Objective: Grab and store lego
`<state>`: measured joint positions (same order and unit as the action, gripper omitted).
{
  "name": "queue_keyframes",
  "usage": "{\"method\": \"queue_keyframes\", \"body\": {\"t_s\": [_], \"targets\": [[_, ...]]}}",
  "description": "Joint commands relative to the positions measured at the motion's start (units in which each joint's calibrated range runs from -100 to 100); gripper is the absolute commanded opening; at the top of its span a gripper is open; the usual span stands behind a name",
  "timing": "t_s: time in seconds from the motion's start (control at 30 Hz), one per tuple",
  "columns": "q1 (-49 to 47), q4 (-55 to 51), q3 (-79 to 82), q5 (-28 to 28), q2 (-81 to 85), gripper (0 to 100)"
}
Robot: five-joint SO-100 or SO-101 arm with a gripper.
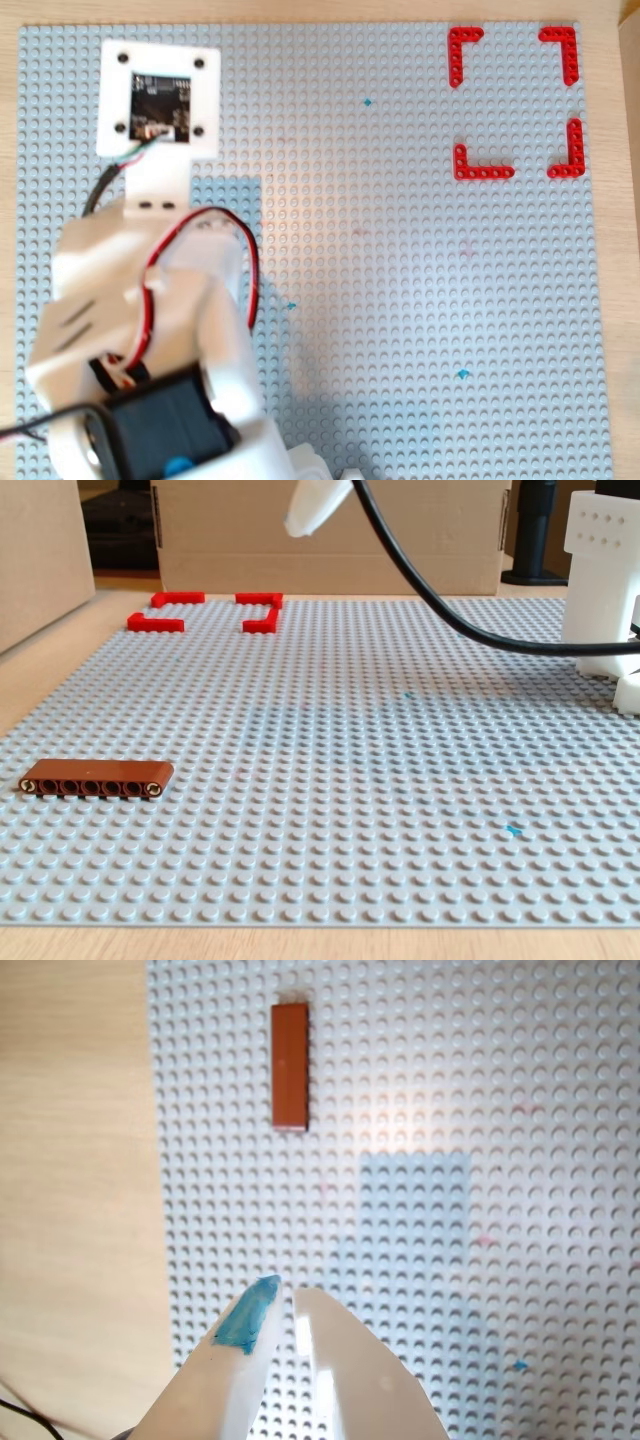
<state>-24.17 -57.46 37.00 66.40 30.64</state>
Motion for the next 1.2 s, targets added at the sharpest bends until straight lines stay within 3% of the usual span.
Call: {"method": "queue_keyframes", "body": {"t_s": [0.0,0.13,0.37,0.63,0.9,1.17], "targets": [[-2.16,0.33,-15.86,0.2,-12.52,2],[-3.94,-0.8,-27.29,0.2,-24.97,2],[-5.58,-5.59,-44.53,0.2,-40.8,15],[-5.5,-9.34,-59.68,-0.42,-54.94,16],[-4.83,-16.83,-68.31,-2.2,-63.32,16],[-4.02,-16.22,-69.3,-2.2,-66.12,16]]}}
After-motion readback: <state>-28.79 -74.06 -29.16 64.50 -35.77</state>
